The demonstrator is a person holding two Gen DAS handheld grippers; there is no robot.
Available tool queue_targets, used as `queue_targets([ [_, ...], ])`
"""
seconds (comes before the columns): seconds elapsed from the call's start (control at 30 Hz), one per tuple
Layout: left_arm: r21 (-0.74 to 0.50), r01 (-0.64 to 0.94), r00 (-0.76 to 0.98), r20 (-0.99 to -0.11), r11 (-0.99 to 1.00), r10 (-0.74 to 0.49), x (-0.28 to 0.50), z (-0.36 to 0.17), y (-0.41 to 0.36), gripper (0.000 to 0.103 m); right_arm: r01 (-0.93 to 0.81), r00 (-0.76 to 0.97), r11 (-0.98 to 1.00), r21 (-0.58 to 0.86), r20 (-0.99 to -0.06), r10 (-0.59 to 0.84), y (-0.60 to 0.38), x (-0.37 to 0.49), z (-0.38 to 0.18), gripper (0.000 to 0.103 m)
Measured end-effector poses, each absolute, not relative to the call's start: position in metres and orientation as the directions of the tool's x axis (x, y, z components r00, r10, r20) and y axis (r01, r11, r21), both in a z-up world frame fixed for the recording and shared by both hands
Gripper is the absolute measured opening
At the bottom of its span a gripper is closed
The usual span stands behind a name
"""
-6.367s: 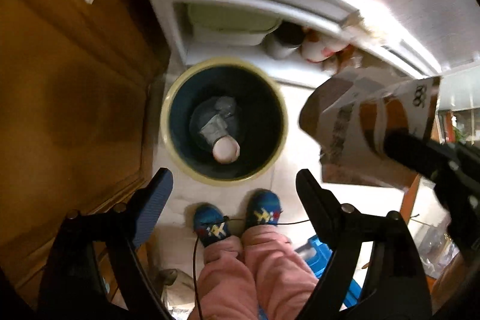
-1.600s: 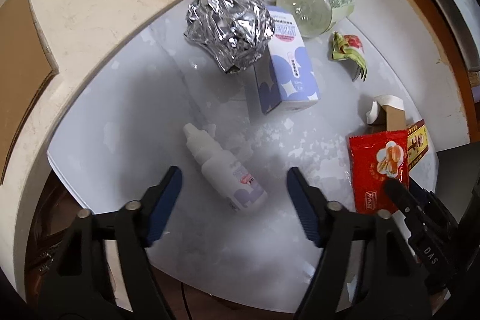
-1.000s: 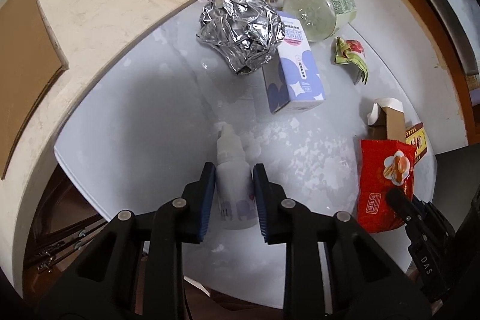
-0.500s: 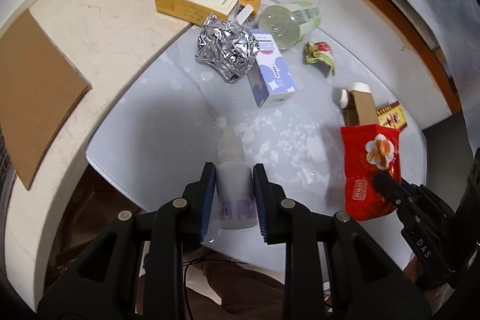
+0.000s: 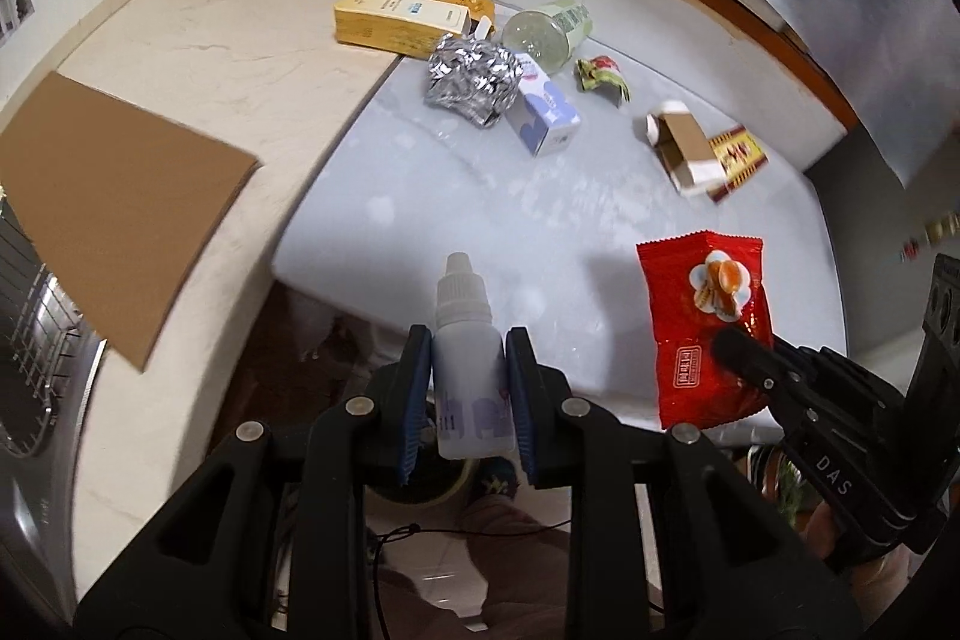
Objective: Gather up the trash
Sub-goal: 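Lower both tools over the floor bin and release bottle and red packet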
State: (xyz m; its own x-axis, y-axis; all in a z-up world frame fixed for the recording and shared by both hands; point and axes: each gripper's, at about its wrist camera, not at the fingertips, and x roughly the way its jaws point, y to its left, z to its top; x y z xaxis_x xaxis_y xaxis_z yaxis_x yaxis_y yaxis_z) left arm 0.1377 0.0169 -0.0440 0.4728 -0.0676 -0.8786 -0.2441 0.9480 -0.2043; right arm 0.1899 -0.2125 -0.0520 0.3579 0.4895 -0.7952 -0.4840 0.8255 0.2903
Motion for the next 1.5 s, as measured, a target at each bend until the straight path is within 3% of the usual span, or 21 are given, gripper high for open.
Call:
queue_targets([
  [0.3, -0.182, -0.127, 0.468, -0.878, 0.975, -0.103, 0.059, -0.063, 0.031, 0.022, -0.388, 0.392, 0.873, 0.296, -0.804, 0.447, -0.182, 0.078, -0.065, 0.015],
  [0.77, -0.162, -0.032, 0.376, -0.916, 0.986, -0.139, 0.01, -0.155, -0.008, 0.022, -0.232, 0.294, 0.927, 0.294, -0.888, 0.355, -0.186, -0.016, -0.167, 0.015],
  [1.5, -0.037, -0.185, 0.231, -0.973, 0.982, 0.007, 0.064, -0.456, -0.005, 0.022, -0.225, 0.049, 0.933, 0.28, -0.953, 0.298, -0.157, 0.066, -0.49, 0.015],
])
